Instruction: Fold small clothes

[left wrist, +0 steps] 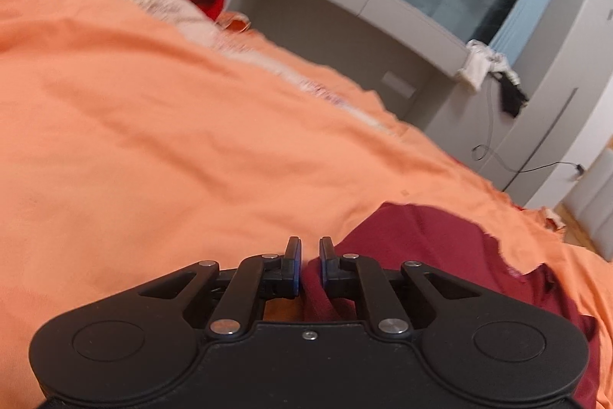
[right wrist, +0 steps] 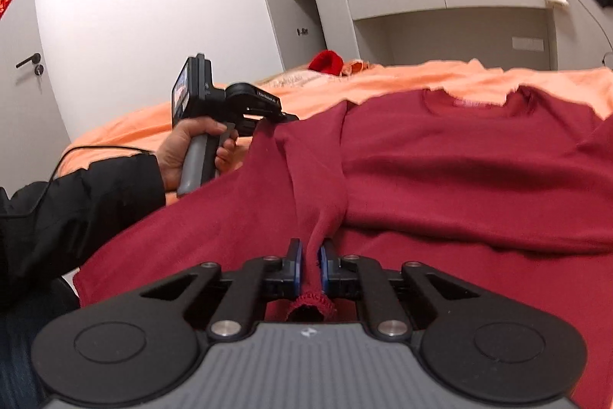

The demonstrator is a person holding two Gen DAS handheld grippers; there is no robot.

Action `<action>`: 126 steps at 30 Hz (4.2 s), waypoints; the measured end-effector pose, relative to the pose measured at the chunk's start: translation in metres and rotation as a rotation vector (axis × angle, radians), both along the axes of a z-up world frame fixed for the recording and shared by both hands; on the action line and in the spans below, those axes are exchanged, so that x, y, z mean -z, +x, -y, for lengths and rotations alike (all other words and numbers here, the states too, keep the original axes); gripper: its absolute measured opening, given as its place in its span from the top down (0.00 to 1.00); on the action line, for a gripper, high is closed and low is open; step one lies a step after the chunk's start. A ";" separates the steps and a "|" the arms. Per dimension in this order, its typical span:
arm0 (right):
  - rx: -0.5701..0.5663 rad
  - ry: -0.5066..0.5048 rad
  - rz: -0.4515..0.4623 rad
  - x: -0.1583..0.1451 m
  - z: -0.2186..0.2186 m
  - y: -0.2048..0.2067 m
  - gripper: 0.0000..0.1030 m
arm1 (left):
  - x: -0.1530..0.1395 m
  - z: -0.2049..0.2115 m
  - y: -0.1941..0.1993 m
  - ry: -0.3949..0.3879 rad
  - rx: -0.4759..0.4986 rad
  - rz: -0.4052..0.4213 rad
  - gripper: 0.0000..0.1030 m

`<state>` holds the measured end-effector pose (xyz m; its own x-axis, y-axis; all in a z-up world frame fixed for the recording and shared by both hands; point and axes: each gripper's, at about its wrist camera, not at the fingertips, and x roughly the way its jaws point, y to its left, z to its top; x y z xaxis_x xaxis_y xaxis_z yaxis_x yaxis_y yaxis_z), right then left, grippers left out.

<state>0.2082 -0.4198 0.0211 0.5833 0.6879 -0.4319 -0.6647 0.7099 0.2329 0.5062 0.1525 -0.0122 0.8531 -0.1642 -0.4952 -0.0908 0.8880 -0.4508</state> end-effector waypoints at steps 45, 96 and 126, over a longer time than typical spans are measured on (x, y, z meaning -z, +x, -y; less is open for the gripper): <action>-0.016 0.099 0.078 0.010 0.029 -0.028 0.00 | -0.049 0.017 -0.094 0.233 -0.160 -0.073 0.03; 0.248 -0.768 0.652 0.086 -0.007 -0.193 0.01 | -0.028 0.099 -0.381 0.412 0.073 0.066 0.01; 0.265 -0.796 0.749 0.095 -0.023 -0.195 0.75 | -0.017 0.169 -0.404 0.696 0.206 0.224 0.01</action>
